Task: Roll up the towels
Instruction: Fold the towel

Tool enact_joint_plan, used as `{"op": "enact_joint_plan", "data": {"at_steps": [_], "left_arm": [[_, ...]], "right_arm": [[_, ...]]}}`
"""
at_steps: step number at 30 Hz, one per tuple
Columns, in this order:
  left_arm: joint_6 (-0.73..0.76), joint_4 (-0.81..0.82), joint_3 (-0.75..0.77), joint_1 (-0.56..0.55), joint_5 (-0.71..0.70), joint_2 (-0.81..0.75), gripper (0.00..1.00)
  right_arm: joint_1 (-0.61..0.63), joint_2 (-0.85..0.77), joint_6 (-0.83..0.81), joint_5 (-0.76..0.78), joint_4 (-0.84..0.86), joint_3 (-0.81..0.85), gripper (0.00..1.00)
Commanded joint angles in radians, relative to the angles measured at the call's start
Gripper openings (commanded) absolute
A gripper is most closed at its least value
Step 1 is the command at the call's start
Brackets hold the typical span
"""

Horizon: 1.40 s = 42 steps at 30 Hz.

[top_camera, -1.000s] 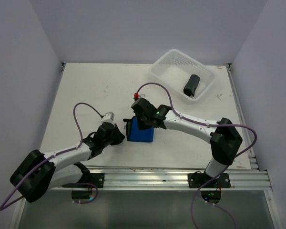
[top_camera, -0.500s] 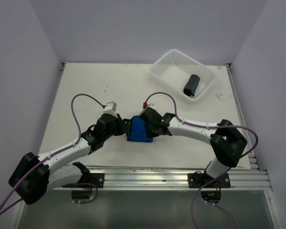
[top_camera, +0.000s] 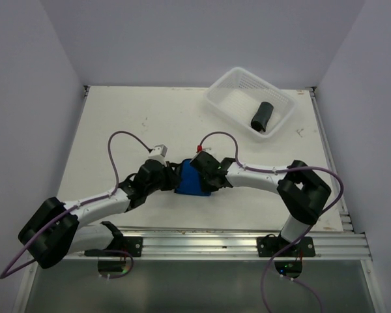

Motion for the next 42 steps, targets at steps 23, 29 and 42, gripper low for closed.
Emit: {"op": "enact_joint_plan", "data": {"at_steps": [23, 29, 42], "left_arm": [[-0.018, 0.07, -0.039, -0.097, -0.134, 0.144, 0.14], [-0.08, 0.037, -0.058, -0.097, -0.136, 0.156, 0.12], [-0.153, -0.002, -0.064, -0.109, -0.127, 0.102, 0.11]], "right_arm": [[-0.192, 0.119, -0.135, -0.066, 0.035, 0.198, 0.15], [-0.205, 0.171, -0.118, -0.08, 0.06, 0.175, 0.15], [-0.208, -0.071, -0.106, -0.026, -0.078, 0.174, 0.33]]}}
